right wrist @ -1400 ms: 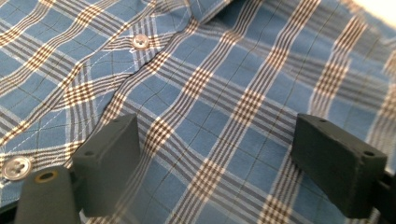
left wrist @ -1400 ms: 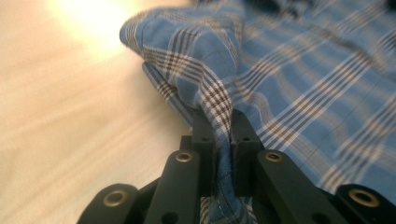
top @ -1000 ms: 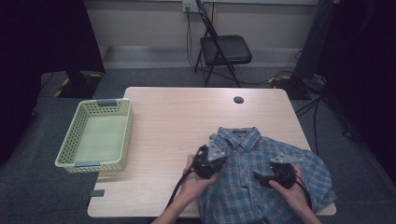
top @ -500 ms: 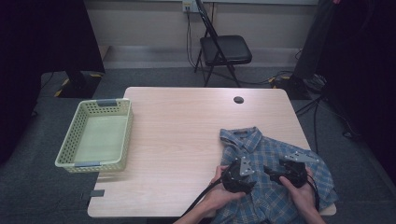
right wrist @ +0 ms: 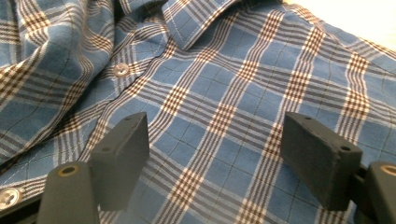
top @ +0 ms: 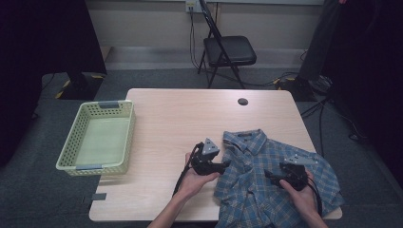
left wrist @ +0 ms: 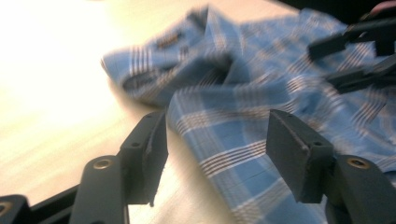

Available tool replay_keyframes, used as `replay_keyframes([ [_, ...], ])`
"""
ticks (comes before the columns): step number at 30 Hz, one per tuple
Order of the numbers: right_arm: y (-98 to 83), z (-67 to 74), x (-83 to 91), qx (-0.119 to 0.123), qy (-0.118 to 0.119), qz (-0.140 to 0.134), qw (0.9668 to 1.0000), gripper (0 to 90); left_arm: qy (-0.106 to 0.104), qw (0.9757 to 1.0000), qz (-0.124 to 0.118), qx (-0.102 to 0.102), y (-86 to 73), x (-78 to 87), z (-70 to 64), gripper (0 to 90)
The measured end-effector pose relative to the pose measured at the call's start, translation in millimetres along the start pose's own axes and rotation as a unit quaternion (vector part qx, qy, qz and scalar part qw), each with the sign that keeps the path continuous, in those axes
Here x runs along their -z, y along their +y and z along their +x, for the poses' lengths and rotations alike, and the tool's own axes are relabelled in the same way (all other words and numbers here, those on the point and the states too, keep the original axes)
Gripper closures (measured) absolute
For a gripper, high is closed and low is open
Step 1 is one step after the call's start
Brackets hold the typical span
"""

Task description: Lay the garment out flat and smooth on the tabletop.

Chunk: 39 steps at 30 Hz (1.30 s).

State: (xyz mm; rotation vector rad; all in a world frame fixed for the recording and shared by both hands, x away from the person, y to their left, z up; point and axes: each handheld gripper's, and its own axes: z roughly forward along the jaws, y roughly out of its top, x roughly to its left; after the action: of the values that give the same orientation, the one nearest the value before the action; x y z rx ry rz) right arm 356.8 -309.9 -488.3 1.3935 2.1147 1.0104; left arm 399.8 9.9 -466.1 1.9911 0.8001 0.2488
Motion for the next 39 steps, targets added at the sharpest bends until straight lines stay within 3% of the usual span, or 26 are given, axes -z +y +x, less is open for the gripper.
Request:
replay_keyframes([
  [2,-0.1,1.2,0.1,0.005,0.001,0.001,1.0000,23.6,0.013,0.9998,0.011,0.010,-4.3,-12.0,5.0,38.8],
  [5,-0.8,1.8,-0.7,0.011,0.001,0.005,0.9999,23.6,0.022,0.9996,0.020,0.001,-8.5,-25.5,2.8,38.4],
  [7,-0.8,2.6,-1.4,0.012,0.002,0.008,0.9999,23.6,0.012,0.9996,0.024,-0.001,-8.9,-30.9,-2.2,40.5],
  [11,-1.1,3.8,-2.3,0.016,0.004,0.012,0.9998,23.6,0.032,0.9986,0.029,-0.029,-9.6,-32.8,-14.5,67.4],
  [14,-1.2,3.9,-1.8,0.016,0.005,0.011,0.9998,23.6,0.041,0.9985,0.024,-0.029,-8.8,-26.5,-13.1,74.7],
  [21,-1.1,2.9,-4.4,0.017,-0.001,0.018,0.9997,23.3,0.040,0.9990,-0.002,-0.020,-9.0,2.0,-1.5,87.8],
  [30,-1.3,3.5,-6.8,0.020,-0.006,0.022,0.9995,23.2,0.071,0.9963,-0.047,0.008,-8.2,47.1,17.7,88.4],
  [35,-0.7,1.0,-7.5,0.020,-0.019,0.022,0.9994,23.3,0.099,0.9917,-0.075,0.034,-11.7,78.8,33.2,88.3],
  [39,-0.8,0.3,-8.0,0.020,-0.024,0.023,0.9992,23.3,0.134,0.9850,-0.094,0.053,-14.3,109.9,44.3,88.4],
])
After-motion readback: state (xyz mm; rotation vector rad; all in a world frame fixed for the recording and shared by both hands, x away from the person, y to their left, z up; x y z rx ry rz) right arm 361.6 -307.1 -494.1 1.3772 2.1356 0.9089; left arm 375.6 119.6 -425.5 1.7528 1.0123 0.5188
